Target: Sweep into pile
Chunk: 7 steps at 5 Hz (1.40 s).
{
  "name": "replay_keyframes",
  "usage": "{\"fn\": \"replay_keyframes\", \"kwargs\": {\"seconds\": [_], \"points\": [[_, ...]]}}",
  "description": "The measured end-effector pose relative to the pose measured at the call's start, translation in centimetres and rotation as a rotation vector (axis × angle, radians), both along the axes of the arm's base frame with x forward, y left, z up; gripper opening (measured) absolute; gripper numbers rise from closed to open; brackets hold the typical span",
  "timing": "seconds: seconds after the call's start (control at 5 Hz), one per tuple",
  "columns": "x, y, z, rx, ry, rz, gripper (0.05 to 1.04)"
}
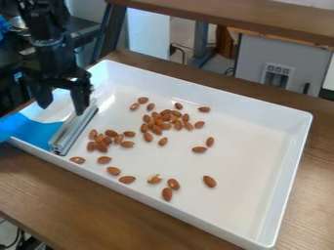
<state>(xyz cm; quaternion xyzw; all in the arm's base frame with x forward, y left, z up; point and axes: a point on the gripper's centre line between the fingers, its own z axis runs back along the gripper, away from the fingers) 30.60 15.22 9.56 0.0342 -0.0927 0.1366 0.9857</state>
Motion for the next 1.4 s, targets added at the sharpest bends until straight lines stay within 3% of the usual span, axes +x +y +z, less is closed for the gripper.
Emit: {"fn": "replay_keyframes", "kwargs": {"seconds": [0.4,0.8,1.0,1.2,1.4], "points": [[-0.3,-0.1,-1.4,-0.088,-0.042,-0.045,1.0],[-0.1,-1.1,-3.2,-0.067,0.0,-0.033,0.967],[-0.1,-1.7,-3.9,-0.054,0.027,-0.015,0.652],[-0.2,-2.1,-4.2,-0.049,0.035,-0.003,0.402],[0.0,-3.0,-4.2,-0.06,0.039,-0.015,0.382]]}}
